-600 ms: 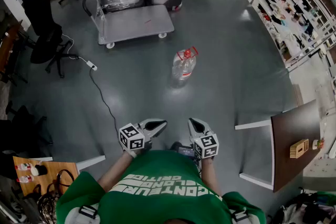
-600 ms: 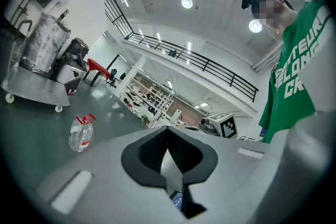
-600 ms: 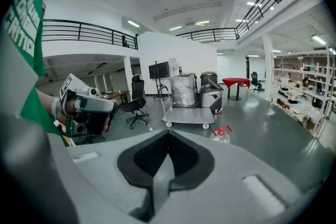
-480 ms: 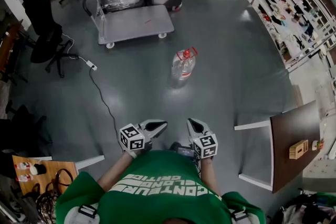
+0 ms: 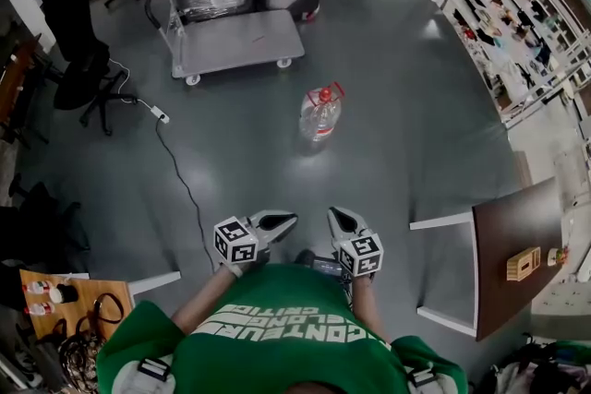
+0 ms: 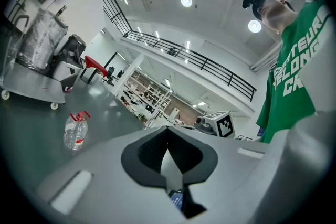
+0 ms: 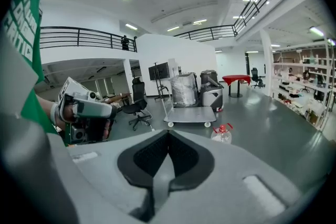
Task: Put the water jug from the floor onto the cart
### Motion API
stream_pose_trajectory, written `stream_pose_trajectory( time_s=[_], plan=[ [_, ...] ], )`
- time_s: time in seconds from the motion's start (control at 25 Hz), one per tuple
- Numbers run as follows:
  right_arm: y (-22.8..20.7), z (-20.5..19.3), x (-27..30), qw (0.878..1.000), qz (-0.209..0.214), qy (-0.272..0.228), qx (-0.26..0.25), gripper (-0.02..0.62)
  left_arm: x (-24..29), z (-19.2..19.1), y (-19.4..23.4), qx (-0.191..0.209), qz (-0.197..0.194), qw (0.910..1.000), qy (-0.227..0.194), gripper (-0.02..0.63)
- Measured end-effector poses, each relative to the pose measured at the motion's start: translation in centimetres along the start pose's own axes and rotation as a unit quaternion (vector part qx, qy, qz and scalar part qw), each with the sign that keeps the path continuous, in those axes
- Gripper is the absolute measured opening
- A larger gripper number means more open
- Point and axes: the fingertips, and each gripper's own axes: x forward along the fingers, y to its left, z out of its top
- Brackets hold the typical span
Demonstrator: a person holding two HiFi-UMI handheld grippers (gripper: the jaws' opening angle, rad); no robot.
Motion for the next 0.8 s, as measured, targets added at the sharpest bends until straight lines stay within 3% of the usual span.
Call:
stream_pose_trajectory(
  time_s=[0.36, 0.8],
  plan=[
    [-0.1, -0.8, -1.1, 1.0, 0.012, 0.006, 0.002, -0.008, 1.8, -0.8, -0.7, -0.001, -0.006, 0.9999, 0.009, 0.009],
    [-3.9, -2.7, -3.8, 1.0, -0.002, 0.008, 0.024, -0.008, 5.9, -2.5, -2.0, 0.002, -0.019, 0.9994, 0.03, 0.009]
  ],
)
